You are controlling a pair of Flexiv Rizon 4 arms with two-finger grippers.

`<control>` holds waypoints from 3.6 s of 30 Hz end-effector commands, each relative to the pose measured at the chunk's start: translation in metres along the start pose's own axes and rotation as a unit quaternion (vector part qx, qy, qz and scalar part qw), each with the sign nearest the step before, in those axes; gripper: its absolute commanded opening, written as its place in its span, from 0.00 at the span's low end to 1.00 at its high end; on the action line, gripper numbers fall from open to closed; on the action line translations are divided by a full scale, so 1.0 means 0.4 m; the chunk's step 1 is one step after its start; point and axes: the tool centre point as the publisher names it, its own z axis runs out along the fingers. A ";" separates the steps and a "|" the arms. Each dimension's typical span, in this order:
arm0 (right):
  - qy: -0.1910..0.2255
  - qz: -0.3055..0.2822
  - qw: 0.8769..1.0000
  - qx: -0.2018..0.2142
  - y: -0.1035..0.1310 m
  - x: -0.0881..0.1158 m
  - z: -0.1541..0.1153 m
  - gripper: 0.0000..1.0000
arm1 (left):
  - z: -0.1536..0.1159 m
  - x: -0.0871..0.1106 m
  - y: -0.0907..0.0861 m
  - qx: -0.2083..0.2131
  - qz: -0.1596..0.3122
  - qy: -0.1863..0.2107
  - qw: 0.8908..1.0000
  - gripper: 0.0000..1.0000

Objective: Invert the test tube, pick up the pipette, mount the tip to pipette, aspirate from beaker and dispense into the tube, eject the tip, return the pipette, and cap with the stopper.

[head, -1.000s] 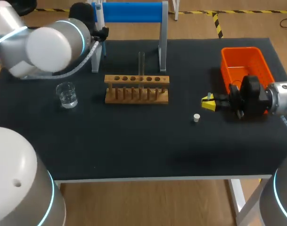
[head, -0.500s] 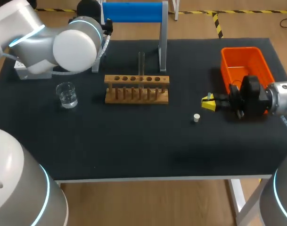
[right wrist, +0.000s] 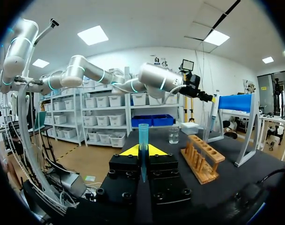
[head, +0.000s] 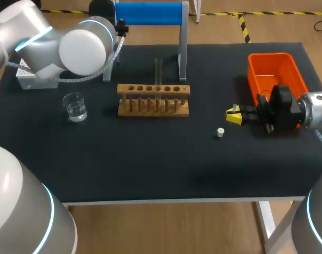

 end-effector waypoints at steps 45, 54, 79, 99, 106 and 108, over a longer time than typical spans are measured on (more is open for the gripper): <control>0.000 0.000 1.000 0.001 0.001 0.002 -0.002 0.00 | 0.110 0.008 -0.029 0.006 -0.003 0.013 1.000 0.48; 0.000 0.000 1.000 0.001 0.001 0.002 -0.002 0.00 | 0.115 0.009 -0.029 0.004 -0.004 0.012 1.000 0.47; 0.000 0.000 1.000 0.001 0.001 0.002 -0.002 0.00 | 0.118 0.007 -0.024 0.001 -0.004 0.009 1.000 0.00; 0.000 0.000 1.000 0.001 0.001 0.002 -0.002 0.00 | 0.047 0.001 -0.158 0.043 0.014 -0.001 0.999 0.00; 0.000 0.000 1.000 0.001 0.001 0.002 -0.002 0.00 | -0.013 -0.001 -0.183 0.037 0.023 0.039 0.998 0.00; 0.000 0.000 1.000 0.001 0.001 0.002 -0.002 0.00 | -0.038 0.001 -0.187 0.032 0.032 0.067 0.997 0.00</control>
